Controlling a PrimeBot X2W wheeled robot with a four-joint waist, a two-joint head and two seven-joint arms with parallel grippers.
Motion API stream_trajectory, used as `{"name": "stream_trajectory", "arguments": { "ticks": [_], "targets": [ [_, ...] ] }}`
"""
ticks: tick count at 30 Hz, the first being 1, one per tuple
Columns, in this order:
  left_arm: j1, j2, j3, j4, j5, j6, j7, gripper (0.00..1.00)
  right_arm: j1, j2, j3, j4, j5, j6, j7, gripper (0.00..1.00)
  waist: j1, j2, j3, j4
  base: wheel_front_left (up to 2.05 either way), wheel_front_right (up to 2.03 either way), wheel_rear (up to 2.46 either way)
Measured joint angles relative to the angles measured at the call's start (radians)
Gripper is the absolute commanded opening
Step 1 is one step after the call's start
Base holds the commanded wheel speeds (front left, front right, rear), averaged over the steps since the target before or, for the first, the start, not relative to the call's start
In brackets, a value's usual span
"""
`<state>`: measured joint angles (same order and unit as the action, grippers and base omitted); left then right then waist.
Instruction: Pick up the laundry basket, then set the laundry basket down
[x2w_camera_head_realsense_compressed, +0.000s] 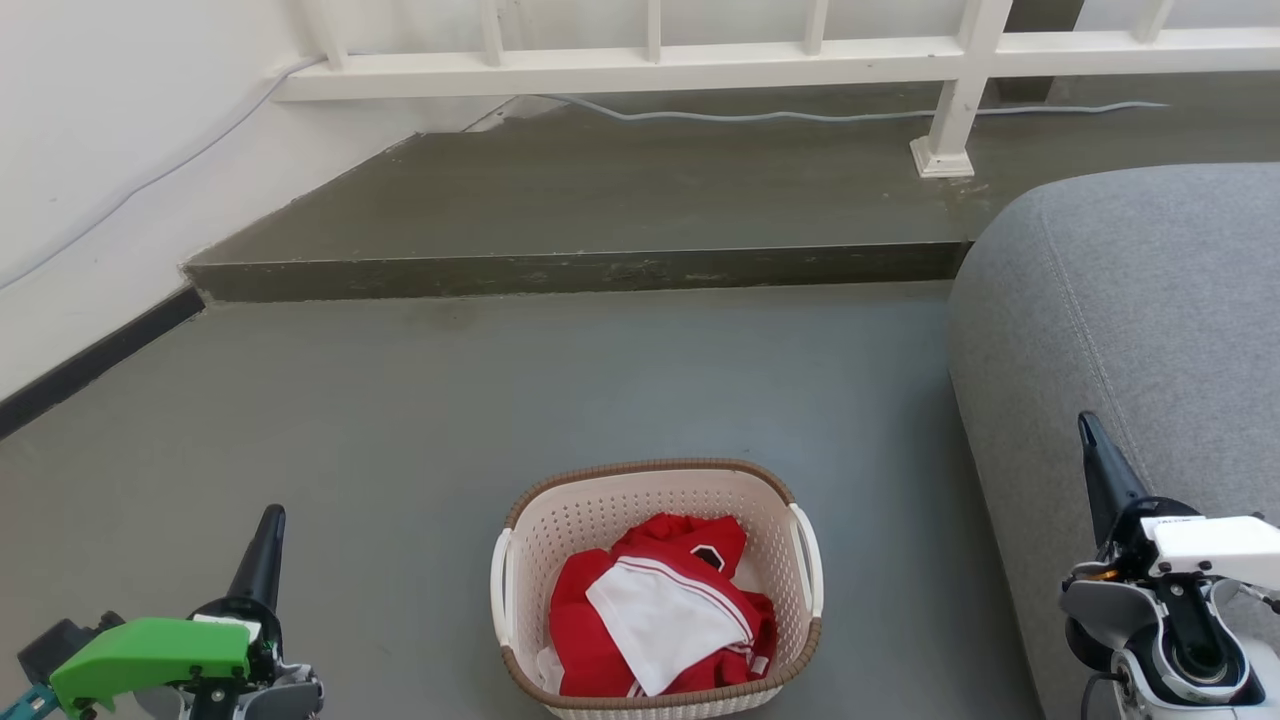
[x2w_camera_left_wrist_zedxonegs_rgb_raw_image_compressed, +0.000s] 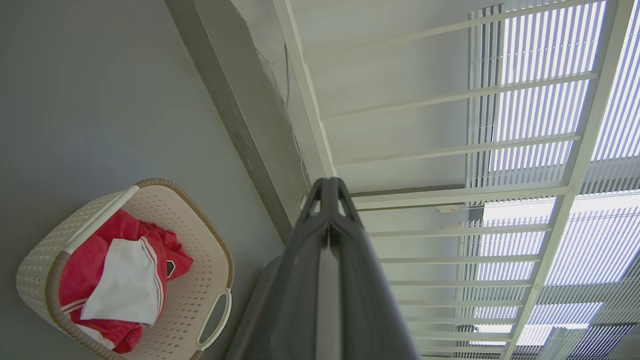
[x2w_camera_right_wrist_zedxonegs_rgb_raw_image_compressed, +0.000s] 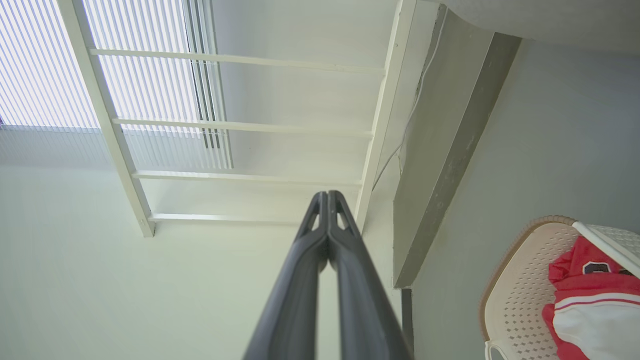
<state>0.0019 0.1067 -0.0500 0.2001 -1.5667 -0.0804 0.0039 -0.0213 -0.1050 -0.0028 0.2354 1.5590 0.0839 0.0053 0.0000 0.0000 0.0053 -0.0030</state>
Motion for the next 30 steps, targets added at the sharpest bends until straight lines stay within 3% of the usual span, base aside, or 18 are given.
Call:
{"name": "stream_trajectory", "arguments": {
  "ticks": [9, 30],
  "targets": [
    [-0.028, 0.0, 0.02, 0.026, -0.119, -0.024, 0.014, 0.0, -0.016, 0.004, -0.033, 0.01, 0.115, 0.021, 0.026, 0.0, 0.0, 0.0, -0.001, 0.003, 0.0, 0.0, 0.0],
    [-0.034, 0.0, 0.021, 0.048, -0.119, -0.026, 0.022, 0.0, -0.026, 0.006, -0.038, 0.023, 0.115, 0.03, 0.028, 0.0, 0.0, 0.0, -0.002, 0.003, 0.0, 0.0, 0.0]
  ]
}}
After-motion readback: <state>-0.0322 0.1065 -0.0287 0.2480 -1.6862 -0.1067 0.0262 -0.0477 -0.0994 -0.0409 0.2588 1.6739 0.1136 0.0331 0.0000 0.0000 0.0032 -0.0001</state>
